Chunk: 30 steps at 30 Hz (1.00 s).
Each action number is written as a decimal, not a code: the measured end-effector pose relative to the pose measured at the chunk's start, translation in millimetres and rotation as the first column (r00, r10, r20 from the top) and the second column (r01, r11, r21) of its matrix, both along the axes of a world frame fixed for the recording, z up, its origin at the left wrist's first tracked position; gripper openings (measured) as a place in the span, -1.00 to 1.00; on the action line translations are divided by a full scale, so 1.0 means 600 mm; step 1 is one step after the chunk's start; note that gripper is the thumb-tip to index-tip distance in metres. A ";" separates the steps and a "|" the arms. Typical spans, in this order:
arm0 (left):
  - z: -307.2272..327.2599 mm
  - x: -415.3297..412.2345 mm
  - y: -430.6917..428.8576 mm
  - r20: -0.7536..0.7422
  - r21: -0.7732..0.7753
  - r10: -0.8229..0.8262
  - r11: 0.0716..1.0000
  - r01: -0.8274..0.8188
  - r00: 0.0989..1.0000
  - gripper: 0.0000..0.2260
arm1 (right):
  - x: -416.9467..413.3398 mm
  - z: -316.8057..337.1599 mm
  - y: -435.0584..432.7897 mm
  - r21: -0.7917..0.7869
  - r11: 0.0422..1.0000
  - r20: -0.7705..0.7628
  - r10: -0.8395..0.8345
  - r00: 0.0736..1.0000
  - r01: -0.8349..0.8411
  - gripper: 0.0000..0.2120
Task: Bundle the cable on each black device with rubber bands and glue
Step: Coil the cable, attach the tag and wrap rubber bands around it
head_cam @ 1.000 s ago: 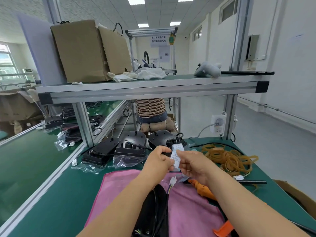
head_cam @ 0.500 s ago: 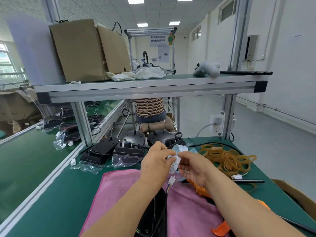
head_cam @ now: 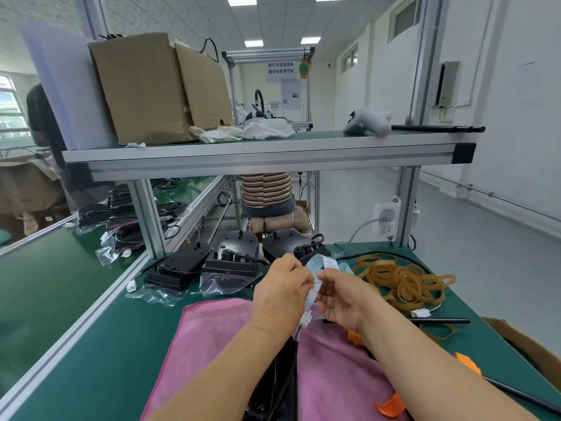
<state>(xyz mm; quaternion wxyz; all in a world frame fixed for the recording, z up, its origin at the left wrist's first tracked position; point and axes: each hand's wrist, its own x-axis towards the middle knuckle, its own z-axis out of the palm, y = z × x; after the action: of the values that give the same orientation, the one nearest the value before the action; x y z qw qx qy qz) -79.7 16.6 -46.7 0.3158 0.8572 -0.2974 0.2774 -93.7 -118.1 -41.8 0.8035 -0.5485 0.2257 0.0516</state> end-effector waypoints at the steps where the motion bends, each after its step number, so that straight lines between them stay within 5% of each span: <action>1: -0.002 0.000 0.000 -0.032 -0.027 -0.011 1.000 0.010 0.999 -0.97 | 0.001 -0.002 -0.001 -0.011 1.000 -0.007 -0.011 1.000 0.011 -0.83; 4: 0.004 0.002 0.007 -0.286 -0.313 -0.121 0.949 0.027 0.951 -0.93 | 0.007 -0.008 -0.012 -0.133 0.985 -0.009 -0.116 0.993 0.113 -0.87; 7: 0.016 0.011 0.026 -0.568 -0.543 -0.273 0.834 -0.104 0.777 -0.92 | 0.001 -0.012 -0.034 -0.431 0.885 0.002 -0.194 0.981 0.176 -0.83; 11: 0.016 0.018 0.053 -0.695 -0.649 -0.411 0.712 -0.269 0.590 -0.90 | -0.015 -0.011 -0.041 -0.756 0.530 0.291 -0.253 0.923 0.384 -0.59; 13: 0.016 0.017 0.057 -0.693 -0.705 -0.500 0.619 -0.345 0.520 -0.82 | -0.019 -0.001 -0.018 -0.790 0.410 0.436 -0.149 0.888 0.456 -0.70; 16: 0.019 0.009 0.057 -0.633 -0.772 -0.643 0.480 -0.418 0.431 -0.76 | -0.019 0.009 0.037 -0.742 0.612 0.417 0.103 0.903 0.273 -0.93; 19: 0.021 -0.001 0.057 -0.595 -0.798 -0.690 0.448 -0.404 0.411 -0.78 | -0.025 0.014 0.072 -0.555 0.816 0.462 0.143 0.875 0.160 -0.96; 25: 0.024 -0.004 0.073 -0.599 -0.797 -0.647 0.421 -0.434 0.473 -0.83 | -0.026 0.025 0.078 -0.543 0.838 0.399 0.204 0.894 0.051 -0.75; 28: 0.027 -0.009 0.075 -0.577 -0.806 -0.684 0.389 -0.446 0.446 -0.84 | -0.025 0.018 0.088 -0.529 0.844 0.457 0.202 0.866 0.082 -0.86; 30: 0.029 -0.016 0.076 -0.605 -0.793 -0.666 0.449 -0.412 0.438 -0.86 | -0.023 0.012 0.091 -0.565 0.808 0.492 0.165 0.855 0.169 -0.90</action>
<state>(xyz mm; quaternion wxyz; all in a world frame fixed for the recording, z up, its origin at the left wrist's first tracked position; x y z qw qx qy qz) -89.5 62.3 -29.3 0.8363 0.5302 0.0274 -0.1370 -107.5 -63.7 -34.6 0.6234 -0.7628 0.0060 -0.1718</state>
